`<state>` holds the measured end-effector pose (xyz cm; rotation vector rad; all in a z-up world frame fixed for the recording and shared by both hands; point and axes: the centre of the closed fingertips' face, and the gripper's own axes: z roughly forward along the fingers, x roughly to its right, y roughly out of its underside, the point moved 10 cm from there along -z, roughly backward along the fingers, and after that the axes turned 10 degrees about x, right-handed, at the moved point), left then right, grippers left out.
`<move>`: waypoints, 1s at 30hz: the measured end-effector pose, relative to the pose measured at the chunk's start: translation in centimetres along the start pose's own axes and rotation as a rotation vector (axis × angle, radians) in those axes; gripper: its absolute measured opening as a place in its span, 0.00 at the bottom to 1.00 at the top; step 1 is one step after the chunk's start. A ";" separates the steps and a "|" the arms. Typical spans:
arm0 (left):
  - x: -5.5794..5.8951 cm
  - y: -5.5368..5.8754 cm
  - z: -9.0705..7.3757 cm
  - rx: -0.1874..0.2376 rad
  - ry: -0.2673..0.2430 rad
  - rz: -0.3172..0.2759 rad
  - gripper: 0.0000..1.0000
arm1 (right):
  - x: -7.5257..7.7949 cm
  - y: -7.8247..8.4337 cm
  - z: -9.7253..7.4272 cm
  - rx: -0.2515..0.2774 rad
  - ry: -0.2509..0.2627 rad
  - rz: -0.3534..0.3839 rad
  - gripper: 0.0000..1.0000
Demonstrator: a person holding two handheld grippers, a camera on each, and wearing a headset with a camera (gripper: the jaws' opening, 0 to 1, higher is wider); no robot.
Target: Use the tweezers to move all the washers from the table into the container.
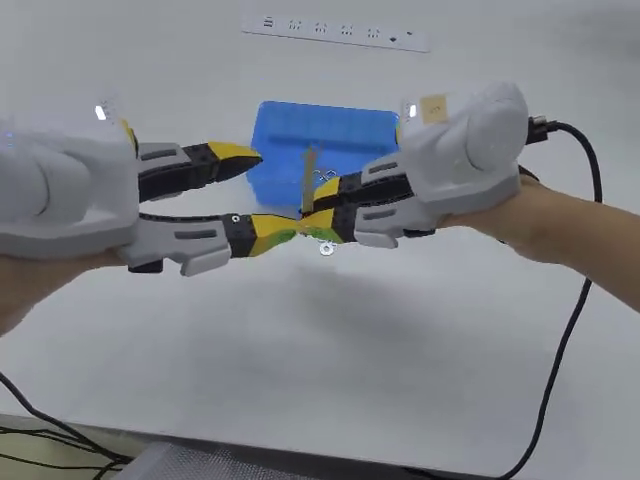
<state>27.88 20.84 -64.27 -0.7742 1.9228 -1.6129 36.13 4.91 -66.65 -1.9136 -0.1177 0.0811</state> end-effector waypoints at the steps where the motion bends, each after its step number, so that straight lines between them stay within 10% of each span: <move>1: 0.2 0.1 -0.3 0.007 -0.003 -0.014 0.53 | 0.0 -0.2 -0.2 0.004 0.005 0.000 0.09; 16: 1.8 1.5 -2.8 0.056 -0.071 -0.138 0.86 | 2.7 -3.6 -2.4 0.074 0.101 -0.004 0.09; 20: 1.6 1.7 -3.2 0.097 -0.108 -0.183 1.00 | 4.9 -3.0 -2.4 0.069 0.132 -0.006 0.09; 30: 1.2 2.8 -3.4 0.053 -0.151 -0.166 0.99 | 8.1 0.8 -1.6 0.026 0.217 0.077 0.09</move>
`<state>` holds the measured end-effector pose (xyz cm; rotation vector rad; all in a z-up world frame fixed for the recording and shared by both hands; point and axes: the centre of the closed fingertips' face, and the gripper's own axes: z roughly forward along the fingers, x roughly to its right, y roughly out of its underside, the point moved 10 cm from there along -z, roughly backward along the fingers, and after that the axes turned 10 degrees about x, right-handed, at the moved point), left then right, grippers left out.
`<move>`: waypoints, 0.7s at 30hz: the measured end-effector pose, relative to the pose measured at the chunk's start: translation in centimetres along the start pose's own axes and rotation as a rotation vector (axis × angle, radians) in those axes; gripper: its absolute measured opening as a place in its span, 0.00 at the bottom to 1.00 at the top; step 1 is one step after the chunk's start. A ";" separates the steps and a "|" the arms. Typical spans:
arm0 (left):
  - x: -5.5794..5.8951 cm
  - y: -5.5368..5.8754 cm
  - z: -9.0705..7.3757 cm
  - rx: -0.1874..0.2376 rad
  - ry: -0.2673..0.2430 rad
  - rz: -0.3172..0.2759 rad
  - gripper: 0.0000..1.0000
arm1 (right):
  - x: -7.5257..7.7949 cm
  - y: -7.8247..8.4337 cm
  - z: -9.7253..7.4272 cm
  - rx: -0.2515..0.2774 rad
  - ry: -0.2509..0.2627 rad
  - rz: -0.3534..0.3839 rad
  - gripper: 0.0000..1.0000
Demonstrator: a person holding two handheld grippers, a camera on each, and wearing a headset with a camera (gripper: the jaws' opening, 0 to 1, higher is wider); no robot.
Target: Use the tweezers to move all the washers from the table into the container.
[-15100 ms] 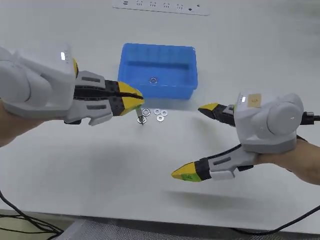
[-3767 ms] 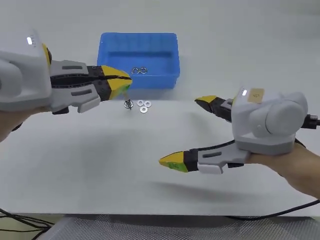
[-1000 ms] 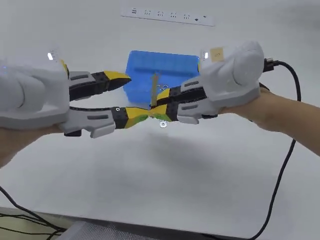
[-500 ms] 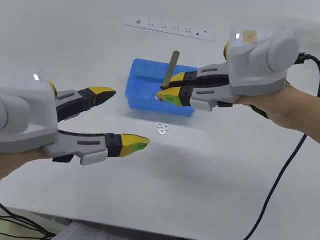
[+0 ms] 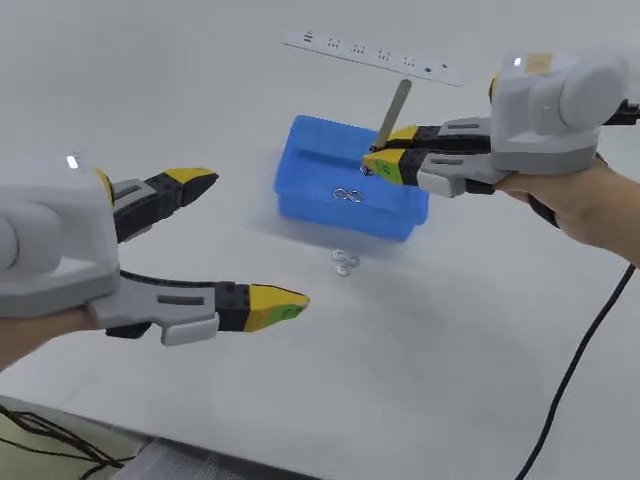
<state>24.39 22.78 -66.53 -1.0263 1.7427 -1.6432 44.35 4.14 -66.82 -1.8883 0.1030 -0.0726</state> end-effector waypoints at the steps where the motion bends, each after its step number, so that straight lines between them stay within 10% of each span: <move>1: 0.0 0.1 0.0 0.008 0.002 -0.008 0.99 | 0.2 0.4 0.1 -0.008 0.006 0.010 0.09; 21: -0.9 0.7 -0.6 0.002 -0.075 -0.030 0.94 | 1.0 2.8 3.9 -0.066 -0.001 0.064 0.10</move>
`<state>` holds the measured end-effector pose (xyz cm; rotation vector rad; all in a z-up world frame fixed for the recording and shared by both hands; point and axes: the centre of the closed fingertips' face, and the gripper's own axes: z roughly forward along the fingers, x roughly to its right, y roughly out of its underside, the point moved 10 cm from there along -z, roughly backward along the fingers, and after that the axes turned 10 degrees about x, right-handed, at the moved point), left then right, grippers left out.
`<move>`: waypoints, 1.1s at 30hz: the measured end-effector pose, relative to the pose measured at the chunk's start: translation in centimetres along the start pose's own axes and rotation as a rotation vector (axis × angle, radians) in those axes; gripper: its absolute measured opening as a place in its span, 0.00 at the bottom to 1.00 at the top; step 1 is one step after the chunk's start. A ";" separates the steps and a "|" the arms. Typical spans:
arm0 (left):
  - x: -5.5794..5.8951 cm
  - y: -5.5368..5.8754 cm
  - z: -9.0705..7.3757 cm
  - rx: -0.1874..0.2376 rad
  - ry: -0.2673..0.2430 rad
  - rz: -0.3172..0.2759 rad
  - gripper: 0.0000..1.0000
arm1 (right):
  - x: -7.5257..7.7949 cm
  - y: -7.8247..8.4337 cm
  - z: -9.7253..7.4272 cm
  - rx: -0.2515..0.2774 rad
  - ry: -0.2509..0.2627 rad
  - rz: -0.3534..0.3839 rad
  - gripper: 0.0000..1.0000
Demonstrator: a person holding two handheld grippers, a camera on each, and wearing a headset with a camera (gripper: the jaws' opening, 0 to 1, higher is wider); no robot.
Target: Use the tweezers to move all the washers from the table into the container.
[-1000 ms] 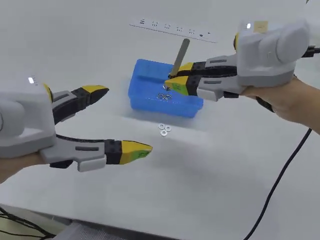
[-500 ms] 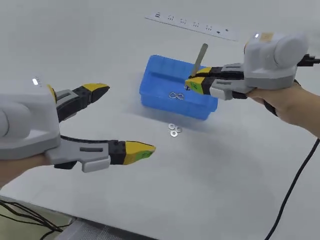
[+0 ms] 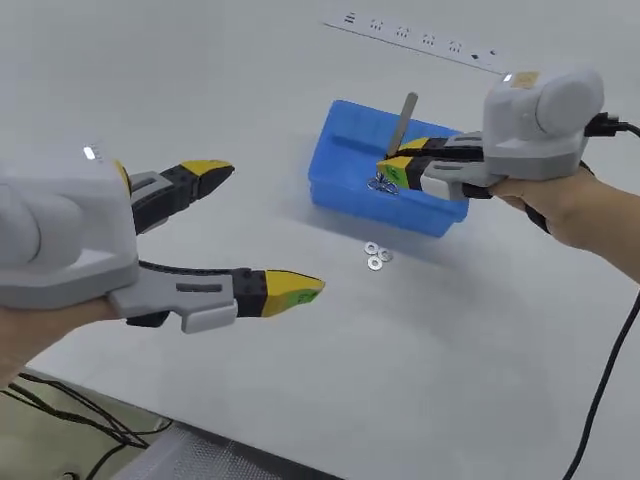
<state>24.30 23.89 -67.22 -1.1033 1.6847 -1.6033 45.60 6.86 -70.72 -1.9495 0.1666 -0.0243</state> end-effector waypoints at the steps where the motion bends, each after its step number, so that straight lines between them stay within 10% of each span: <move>1: 0.0 0.0 -0.1 -0.002 -0.001 -0.001 0.94 | 0.0 0.0 0.0 -0.002 -0.001 0.000 0.10; 17: 0.5 -0.3 0.4 -0.006 0.032 0.015 0.93 | -0.2 -1.3 -1.1 0.025 0.011 -0.033 0.08; 33: -2.3 -5.7 7.3 0.123 0.074 -0.019 0.66 | -2.8 -3.4 -2.4 0.013 -0.057 -0.175 0.08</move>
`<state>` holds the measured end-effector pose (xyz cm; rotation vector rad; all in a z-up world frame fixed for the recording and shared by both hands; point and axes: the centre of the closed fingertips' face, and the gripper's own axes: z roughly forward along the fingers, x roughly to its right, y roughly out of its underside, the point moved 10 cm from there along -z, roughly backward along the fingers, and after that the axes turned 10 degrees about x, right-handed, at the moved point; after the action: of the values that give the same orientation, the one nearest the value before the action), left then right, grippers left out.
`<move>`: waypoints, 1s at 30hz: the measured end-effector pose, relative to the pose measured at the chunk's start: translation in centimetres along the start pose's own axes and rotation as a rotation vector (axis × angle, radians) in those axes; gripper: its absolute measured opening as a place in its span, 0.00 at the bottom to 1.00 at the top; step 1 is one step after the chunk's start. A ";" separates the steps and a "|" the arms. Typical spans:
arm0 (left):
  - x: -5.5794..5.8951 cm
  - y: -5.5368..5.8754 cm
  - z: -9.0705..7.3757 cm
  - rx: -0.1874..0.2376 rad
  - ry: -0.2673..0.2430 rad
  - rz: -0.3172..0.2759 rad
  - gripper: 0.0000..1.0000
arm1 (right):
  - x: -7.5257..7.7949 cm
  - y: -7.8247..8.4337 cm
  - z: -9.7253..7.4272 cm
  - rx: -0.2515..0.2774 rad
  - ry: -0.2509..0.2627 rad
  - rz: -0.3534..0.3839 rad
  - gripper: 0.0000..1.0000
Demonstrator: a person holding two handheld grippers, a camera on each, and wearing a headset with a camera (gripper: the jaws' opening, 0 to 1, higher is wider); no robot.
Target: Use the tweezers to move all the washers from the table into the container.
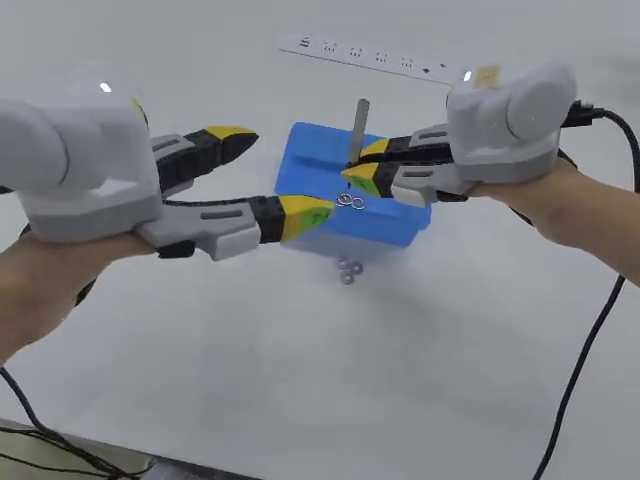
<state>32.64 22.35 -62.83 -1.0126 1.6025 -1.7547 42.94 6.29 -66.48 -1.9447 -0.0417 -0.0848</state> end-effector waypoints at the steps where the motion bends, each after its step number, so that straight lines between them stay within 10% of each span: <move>1: -0.1 -0.4 0.7 0.004 0.017 0.005 0.63 | -0.1 0.0 0.0 -0.004 -0.005 -0.006 0.08; 11: 0.2 -0.9 3.6 -0.066 0.206 0.104 0.40 | -0.8 -0.3 -0.1 -0.010 -0.026 -0.021 0.08; 30: 1.2 -2.2 4.9 -0.124 0.393 0.160 0.08 | -1.3 0.1 -0.5 -0.030 -0.054 -0.023 0.08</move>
<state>36.21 18.90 -60.41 -0.5930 1.9922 -1.8416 41.65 5.85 -66.47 -1.9767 -0.0998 -0.0482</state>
